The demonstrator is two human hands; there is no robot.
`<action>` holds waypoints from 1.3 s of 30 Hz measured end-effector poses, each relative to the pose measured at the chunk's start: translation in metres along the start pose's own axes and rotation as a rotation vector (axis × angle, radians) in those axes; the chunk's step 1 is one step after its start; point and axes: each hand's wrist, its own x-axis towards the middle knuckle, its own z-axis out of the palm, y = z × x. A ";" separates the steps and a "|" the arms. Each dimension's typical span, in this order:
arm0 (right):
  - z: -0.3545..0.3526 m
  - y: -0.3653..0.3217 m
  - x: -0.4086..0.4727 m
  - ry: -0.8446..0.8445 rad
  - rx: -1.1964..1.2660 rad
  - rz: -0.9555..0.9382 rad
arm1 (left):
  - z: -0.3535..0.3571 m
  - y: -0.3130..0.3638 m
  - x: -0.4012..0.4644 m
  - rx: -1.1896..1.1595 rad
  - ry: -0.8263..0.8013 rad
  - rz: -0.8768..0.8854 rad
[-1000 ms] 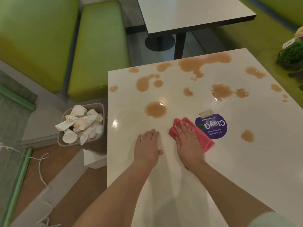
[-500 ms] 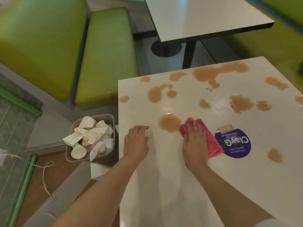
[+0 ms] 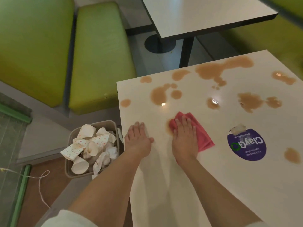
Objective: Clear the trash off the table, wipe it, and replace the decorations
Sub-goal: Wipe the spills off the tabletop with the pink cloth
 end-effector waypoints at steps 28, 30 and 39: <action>-0.047 0.029 0.015 0.019 -0.240 0.027 | 0.003 -0.003 0.005 0.025 -0.026 0.003; -0.051 0.034 0.020 0.068 -0.228 0.040 | 0.003 -0.003 0.005 0.024 -0.025 0.005; -0.060 0.038 0.014 0.288 -0.109 0.069 | 0.002 -0.002 0.004 0.030 -0.032 0.007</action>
